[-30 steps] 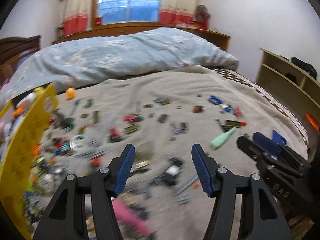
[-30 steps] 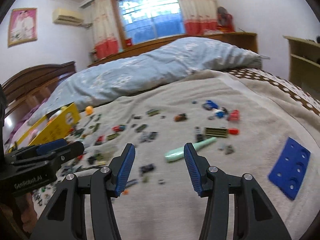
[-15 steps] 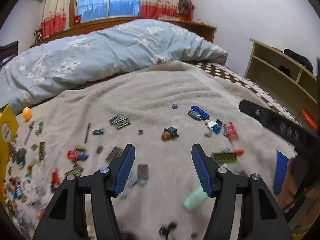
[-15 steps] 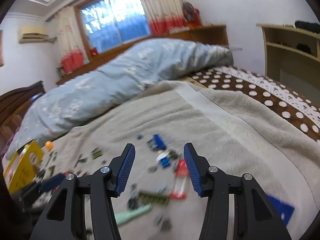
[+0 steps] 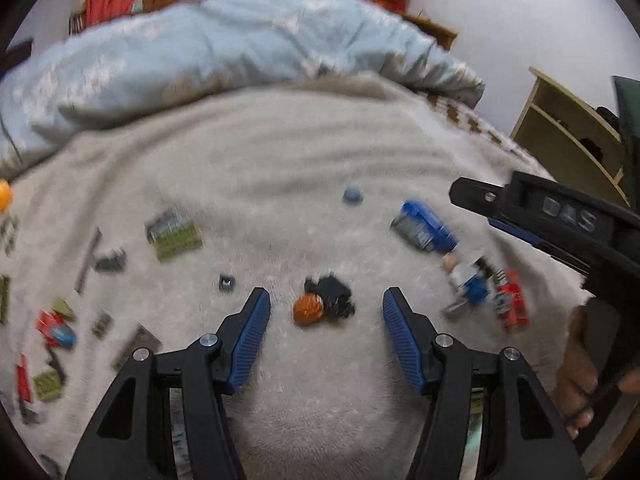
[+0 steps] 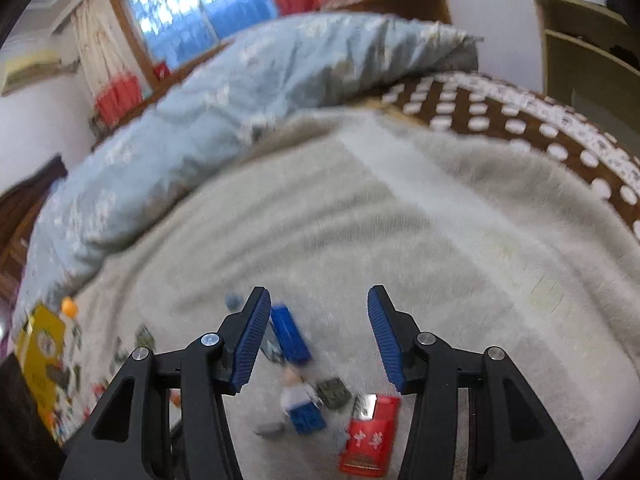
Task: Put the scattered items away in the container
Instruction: 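Move the left tool down and close it on the orange round bead, then close the right tool on the grey studded plate while the left holds the bead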
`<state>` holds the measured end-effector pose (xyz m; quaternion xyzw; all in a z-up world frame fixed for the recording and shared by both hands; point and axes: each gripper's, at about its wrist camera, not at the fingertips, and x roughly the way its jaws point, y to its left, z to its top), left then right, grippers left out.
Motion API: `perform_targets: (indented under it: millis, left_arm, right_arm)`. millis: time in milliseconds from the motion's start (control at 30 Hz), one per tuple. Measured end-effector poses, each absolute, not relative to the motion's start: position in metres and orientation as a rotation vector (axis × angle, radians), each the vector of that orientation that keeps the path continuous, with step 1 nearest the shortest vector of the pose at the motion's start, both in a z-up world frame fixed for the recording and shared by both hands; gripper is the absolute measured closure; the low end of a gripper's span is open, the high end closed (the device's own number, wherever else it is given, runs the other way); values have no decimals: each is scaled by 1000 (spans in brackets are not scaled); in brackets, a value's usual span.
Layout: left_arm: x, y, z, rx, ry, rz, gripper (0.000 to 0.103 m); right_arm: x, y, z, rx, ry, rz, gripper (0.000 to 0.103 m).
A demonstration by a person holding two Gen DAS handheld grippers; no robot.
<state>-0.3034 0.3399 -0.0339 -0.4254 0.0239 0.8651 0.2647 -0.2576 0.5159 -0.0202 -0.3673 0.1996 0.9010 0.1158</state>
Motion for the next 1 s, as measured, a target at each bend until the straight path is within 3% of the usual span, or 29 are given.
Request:
perform_targets:
  millis: [300,500,700,833,1000]
  left_arm:
    - [-303,335,-34,-1124,14,2326,49]
    - [-307,322,-35,-1142,-70,2344,73]
    - [-307,312,-33,-1131,-128,2337,74]
    - [-306,308,-31,-1120,-138,2346,74]
    - [-307,305,-32,-1123,-153,2345,74]
  right_arm:
    - [-255,523,-32,-1117,661,2623,51]
    - [-244,527,-30,-1094,748,2620,55]
    - [-246,515,-26,-1151,903,2815,61]
    - [-257,500,-36,-1267,796,2775,65]
    - [-265,493,-34,-1202,505,2662,66]
